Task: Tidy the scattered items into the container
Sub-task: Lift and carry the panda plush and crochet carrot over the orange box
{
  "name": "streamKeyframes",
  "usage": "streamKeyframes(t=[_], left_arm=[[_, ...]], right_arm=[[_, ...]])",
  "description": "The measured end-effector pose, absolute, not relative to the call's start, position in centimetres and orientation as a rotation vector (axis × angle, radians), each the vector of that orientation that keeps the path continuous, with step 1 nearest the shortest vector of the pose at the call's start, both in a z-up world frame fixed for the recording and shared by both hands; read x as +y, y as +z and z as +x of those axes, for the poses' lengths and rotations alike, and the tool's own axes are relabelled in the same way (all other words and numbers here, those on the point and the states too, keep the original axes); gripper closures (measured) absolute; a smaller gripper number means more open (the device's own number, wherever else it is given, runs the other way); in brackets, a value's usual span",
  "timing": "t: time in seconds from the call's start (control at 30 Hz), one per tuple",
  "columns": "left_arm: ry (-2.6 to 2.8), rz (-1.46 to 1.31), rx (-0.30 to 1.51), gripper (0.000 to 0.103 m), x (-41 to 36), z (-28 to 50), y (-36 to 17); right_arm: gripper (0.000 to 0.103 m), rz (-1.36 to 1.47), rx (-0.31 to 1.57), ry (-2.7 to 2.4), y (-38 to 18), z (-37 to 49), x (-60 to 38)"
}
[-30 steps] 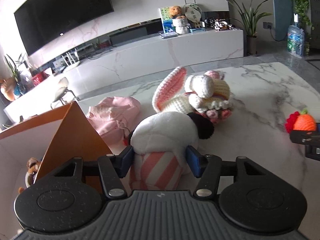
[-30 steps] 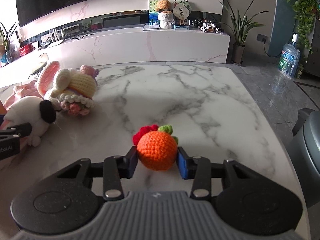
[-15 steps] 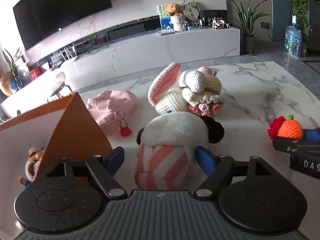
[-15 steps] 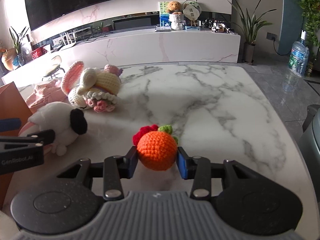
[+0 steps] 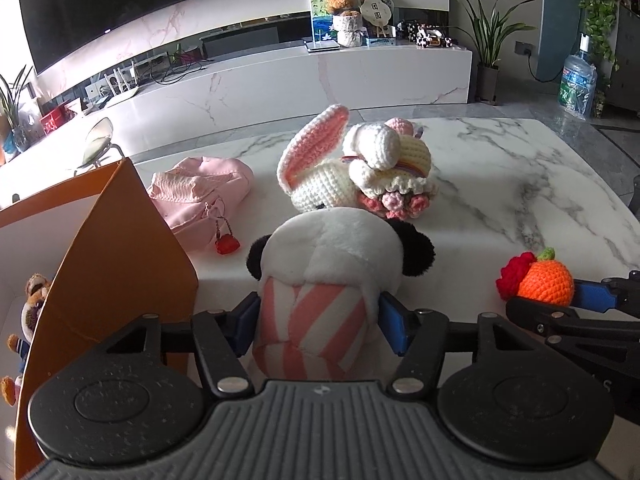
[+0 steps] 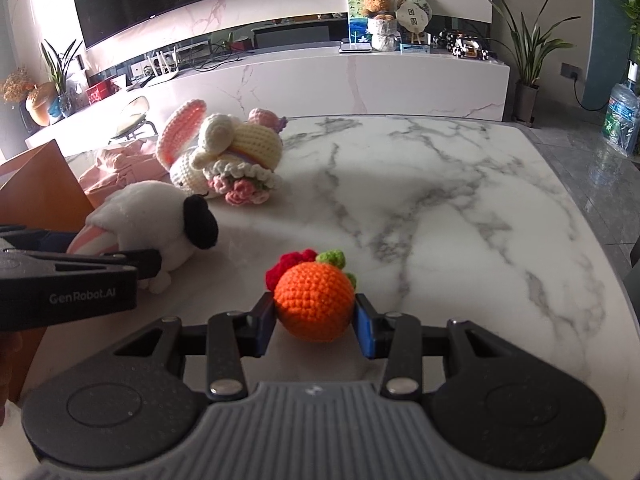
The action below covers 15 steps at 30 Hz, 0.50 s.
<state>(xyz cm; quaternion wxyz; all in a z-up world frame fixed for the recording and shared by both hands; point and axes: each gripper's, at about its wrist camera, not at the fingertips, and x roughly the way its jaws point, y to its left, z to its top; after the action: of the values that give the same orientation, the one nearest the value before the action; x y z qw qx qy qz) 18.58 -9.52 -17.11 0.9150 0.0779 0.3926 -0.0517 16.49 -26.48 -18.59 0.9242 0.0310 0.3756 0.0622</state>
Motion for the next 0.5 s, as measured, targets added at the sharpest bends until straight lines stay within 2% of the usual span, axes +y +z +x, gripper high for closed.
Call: streamKeyframes(t=[0.5], left_arm=[[-0.123,0.142,0.77,0.034,-8.7,14.5,-12.8]], right_arm=[[0.059,0.032,0.743,0.159,-14.7,13.1,-24.1]])
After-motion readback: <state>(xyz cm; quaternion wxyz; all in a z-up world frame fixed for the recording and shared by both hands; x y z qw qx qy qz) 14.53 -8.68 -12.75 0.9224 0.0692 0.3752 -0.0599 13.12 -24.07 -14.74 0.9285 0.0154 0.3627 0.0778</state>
